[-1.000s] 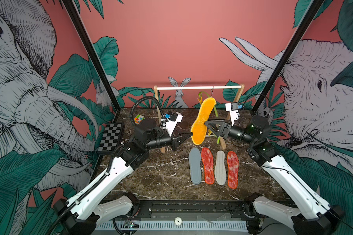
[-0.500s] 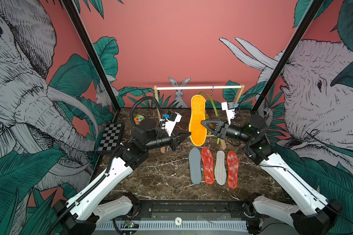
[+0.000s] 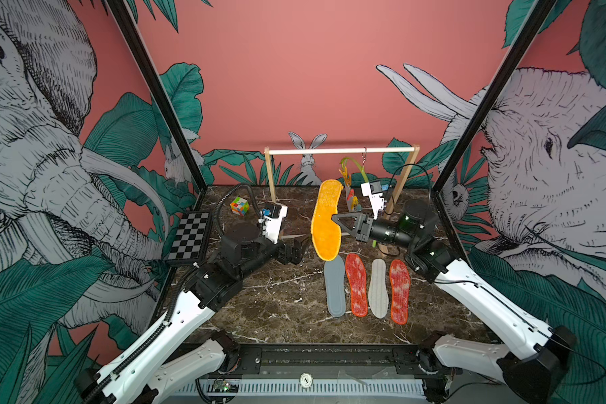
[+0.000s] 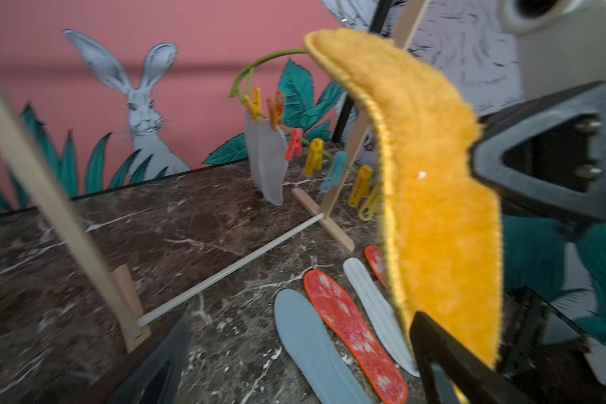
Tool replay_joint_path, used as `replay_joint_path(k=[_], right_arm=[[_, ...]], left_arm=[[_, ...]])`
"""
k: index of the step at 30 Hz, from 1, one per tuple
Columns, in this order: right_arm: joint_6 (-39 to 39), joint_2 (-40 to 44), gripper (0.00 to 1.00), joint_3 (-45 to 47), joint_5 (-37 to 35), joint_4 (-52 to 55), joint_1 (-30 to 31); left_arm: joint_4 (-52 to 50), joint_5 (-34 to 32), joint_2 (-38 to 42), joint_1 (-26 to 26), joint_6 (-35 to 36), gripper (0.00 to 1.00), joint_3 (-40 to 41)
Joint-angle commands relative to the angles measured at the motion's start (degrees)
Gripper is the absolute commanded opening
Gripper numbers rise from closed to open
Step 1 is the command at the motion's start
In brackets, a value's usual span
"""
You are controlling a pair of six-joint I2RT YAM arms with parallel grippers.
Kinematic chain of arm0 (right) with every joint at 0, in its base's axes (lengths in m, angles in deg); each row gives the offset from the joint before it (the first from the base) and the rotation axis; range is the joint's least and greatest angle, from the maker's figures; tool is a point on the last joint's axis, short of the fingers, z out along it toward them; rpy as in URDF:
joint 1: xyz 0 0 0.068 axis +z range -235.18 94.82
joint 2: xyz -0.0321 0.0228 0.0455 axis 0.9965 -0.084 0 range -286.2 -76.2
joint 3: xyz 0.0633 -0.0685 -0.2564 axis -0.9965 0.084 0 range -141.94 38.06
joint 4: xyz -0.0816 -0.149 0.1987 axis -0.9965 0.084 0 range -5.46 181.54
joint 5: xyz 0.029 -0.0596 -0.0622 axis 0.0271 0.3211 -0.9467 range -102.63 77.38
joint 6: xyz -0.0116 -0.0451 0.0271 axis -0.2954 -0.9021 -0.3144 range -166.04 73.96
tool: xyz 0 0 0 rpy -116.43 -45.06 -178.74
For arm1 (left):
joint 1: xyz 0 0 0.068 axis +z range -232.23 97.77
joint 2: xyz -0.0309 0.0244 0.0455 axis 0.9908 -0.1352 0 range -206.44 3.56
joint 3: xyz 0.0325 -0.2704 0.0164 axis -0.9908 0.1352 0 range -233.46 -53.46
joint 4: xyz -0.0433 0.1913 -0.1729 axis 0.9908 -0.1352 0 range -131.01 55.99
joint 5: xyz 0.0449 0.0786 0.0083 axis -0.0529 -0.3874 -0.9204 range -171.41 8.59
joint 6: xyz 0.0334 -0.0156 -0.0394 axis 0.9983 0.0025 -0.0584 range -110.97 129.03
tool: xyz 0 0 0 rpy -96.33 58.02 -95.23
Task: Take the shoe insoles off the hanger
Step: Place the insole at the center of the board.
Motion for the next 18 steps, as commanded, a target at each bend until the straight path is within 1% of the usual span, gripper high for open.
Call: replay_joint_path(k=[1, 3, 5, 7, 10, 12, 15, 18], right_arm=[[-2.2, -0.15, 0.0, 0.0, -6.44, 2.9, 3.04], [-3.24, -0.46, 0.0, 0.03, -9.99, 5.88, 5.48], [-3.6, -0.78, 0.0, 0.16, -13.15, 8.08, 7.6], [-3.63, -1.2, 0.01, 0.34, -15.87, 9.86, 9.79], [-3.23, -2.5, 0.02, 0.6, -20.54, 11.36, 13.34], [-2.8, -3.93, 0.02, 0.74, -23.57, 11.74, 15.55], [-1.21, -6.43, 0.01, 0.72, -25.71, 12.19, 17.25], [-0.01, -8.63, 0.01, 0.69, -27.57, 13.0, 18.43]], left_arm=[[-4.73, -17.62, 2.86, 0.19, -3.81, 0.99, 5.89], [-7.05, -25.23, 4.8, 0.19, -8.03, 0.99, 9.93], [-8.67, -29.8, 7.02, 0.19, -11.72, 0.99, 13.56], [-7.95, -30.22, 9.88, 0.19, -14.12, 0.99, 17.29], [-5.65, -27.8, 14.05, 0.19, -18.29, 0.99, 22.2], [-5.95, -28.2, 15.81, 0.19, -20.63, 1.0, 24.46], [-8.38, -29.98, 17.12, 0.19, -23.08, 1.0, 25.9], [-9.66, -30.51, 17.98, 0.19, -23.66, 0.99, 26.06]])
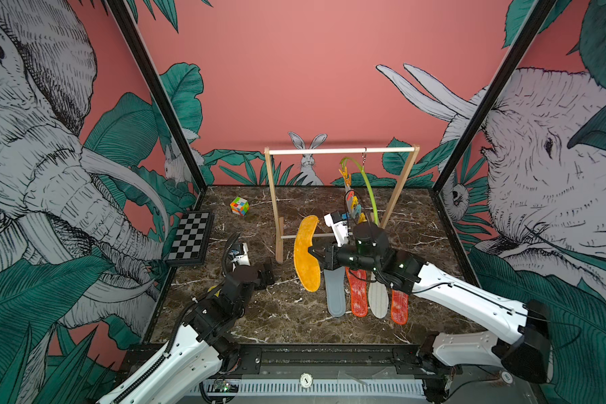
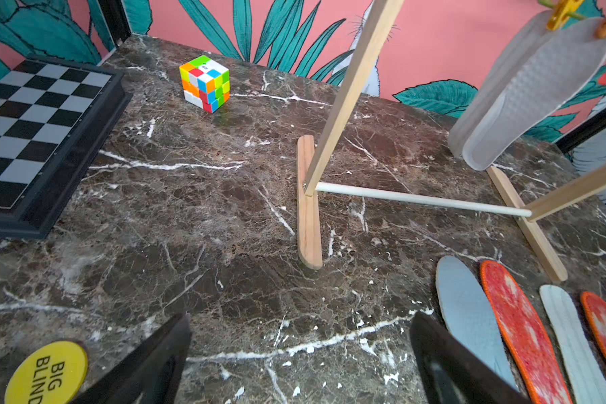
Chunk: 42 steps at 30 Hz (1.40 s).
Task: Take the shoe insoles off the hanger
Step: Place the insole at the center of the board.
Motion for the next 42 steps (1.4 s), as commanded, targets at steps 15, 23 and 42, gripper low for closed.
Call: replay_joint_path(k=[15, 23, 42], right_arm=[[11.73, -9.92, 0.0, 5.97, -10.56, -0.46, 3.35], [14.51, -14.77, 0.01, 8.35, -10.57, -2.78, 3.39], [17.53, -23.06, 0.0, 11.75, -9.6, -5.9, 1.79]], left_arm=[[-2.54, -1.64, 1.51, 0.15, -4.02, 1.0, 0.98], [-1.88, -0.32, 1.44, 0.15, -4.02, 1.0, 1.32], [1.04, 2.53, -0.82, 0.15, -5.2, 1.0, 2.28]])
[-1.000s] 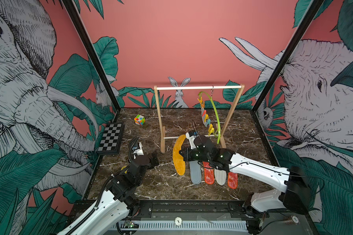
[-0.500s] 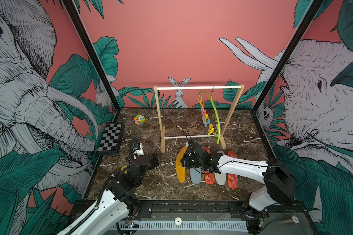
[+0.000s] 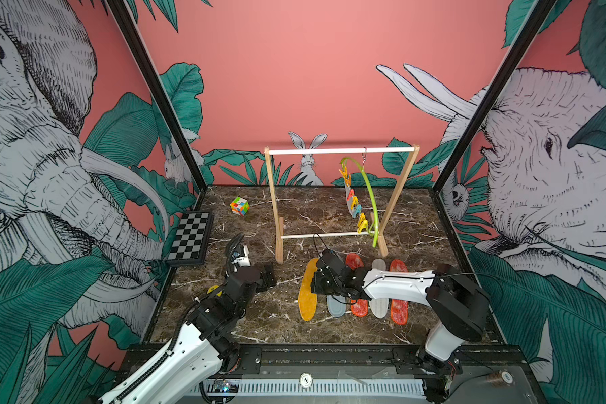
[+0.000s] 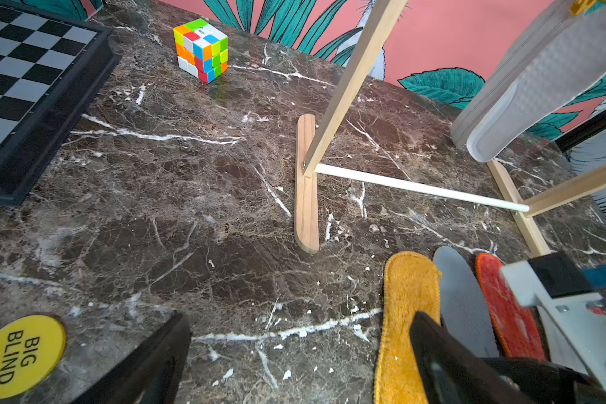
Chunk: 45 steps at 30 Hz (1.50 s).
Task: Take the shoe insoles off the hanger
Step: Place the insole at the center of the board.
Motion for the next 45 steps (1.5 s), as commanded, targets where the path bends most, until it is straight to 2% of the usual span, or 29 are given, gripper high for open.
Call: replay_joint_path(k=[1, 15, 28, 34, 45], right_arm=[[0.09, -0.68, 0.01, 0.51, -0.95, -0.53, -0.68], [-2.89, -1.87, 0.1, -2.28, -2.95, 4.97, -1.51], [-4.23, -2.14, 0.23, -3.77, -3.0, 6.6, -1.57], [-5.16, -0.25, 0.33, -4.2, -3.2, 7.82, -1.46], [-8.3, 4.53, 0.51, -4.04, -3.64, 8.11, 0.03]], left_arm=[[1.26, 0.14, 0.12, 0.15, -1.25, 0.99, 1.23], [1.46, 0.63, 0.03, 0.15, -1.79, 0.99, 1.6], [1.57, 0.86, -0.4, 0.15, -2.02, 0.99, 1.63], [1.61, 0.87, -0.53, 0.15, -1.53, 0.99, 1.31], [1.9, -0.84, -2.14, 0.15, 4.79, 1.0, -2.39]])
